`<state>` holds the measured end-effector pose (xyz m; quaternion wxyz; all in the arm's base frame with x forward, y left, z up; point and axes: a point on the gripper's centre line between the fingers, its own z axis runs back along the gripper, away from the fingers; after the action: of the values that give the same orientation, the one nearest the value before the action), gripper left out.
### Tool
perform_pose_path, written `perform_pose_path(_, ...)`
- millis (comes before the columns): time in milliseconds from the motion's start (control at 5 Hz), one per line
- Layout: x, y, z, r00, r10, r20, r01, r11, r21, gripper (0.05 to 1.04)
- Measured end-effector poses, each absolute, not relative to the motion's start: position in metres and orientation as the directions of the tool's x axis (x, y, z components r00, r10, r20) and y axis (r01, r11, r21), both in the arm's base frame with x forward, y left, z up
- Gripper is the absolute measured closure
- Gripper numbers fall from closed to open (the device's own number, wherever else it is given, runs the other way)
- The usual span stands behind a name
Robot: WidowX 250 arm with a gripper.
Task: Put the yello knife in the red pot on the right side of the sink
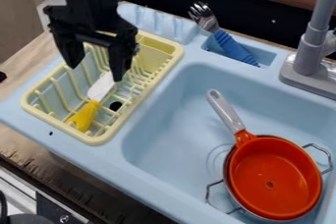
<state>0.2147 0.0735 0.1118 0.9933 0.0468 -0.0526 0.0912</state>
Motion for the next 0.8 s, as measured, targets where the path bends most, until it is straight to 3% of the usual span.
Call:
perform_pose_path(400, 0.201, 0.100, 0.094, 0.990, 0.106, 0.092, -0.112, 0.991, 0.070, 0.084)
perform_pose_path(800, 0.194, 0.103, 0.075, 0.995, 0.072, 0.071, -0.071, 0.997, -0.008, 0.084)
